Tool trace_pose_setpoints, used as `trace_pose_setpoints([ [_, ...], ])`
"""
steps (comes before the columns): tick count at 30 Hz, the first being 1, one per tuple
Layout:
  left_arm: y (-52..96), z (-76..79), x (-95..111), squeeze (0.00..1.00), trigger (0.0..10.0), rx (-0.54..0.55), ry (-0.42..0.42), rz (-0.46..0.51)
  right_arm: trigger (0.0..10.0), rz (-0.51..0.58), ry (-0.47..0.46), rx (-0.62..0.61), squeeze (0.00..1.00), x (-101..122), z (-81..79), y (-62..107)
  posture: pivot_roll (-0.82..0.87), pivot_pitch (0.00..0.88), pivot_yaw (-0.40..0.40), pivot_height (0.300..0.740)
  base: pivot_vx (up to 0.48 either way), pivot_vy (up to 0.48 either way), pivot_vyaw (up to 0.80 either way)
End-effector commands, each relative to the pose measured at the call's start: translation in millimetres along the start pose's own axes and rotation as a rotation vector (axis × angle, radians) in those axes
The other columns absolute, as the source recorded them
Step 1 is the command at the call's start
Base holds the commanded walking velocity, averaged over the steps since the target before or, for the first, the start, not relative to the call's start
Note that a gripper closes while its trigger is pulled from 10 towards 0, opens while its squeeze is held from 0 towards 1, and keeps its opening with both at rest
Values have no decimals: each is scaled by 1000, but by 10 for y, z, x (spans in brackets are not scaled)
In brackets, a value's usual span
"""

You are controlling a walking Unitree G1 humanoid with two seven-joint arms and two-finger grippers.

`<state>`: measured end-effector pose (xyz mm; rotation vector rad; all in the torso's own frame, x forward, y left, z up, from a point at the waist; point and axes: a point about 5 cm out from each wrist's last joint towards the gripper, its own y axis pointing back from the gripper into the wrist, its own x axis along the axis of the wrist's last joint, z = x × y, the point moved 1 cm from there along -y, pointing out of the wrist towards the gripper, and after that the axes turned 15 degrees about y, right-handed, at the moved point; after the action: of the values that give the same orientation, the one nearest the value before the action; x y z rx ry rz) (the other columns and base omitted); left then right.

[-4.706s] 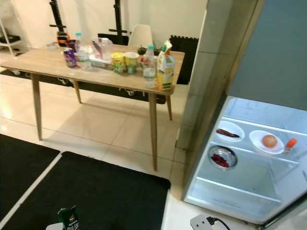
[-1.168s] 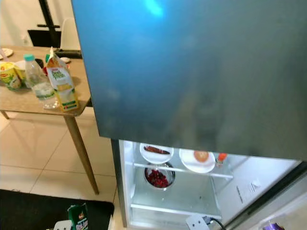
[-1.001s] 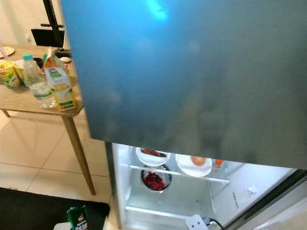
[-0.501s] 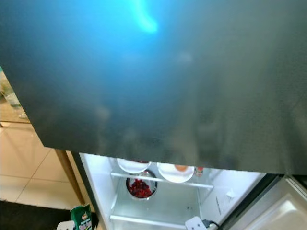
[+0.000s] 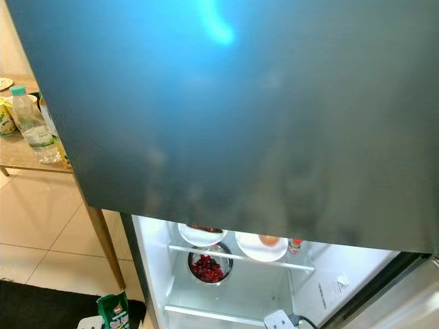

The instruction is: Restocking fridge

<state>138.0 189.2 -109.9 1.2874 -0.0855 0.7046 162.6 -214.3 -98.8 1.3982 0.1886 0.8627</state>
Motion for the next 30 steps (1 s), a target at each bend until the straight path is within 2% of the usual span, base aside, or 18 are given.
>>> trace_pose_setpoints([
  [1,2,16,-75,0,10000,-6,5,-32,10000,-30,-15,12,0,-89,-40,9,-98,0,-33,740,0,0,-725],
  [9,-4,33,-61,0,10000,-16,-1,-28,10000,-41,-16,9,0,-103,-49,9,-98,0,-33,740,0,0,-734],
  [19,-9,63,-50,0,10000,-44,-4,-29,10000,-47,-18,11,0,-114,-62,8,-98,0,-33,740,0,0,0],
  [26,-10,73,-47,0,10000,-55,-8,-29,10000,-52,-19,10,0,-129,-70,10,-96,0,-29,740,0,-433,0],
  [30,-9,68,-49,0,10000,-51,8,-29,10000,-55,-18,11,0,-139,-76,11,-96,0,-29,740,0,0,0],
])
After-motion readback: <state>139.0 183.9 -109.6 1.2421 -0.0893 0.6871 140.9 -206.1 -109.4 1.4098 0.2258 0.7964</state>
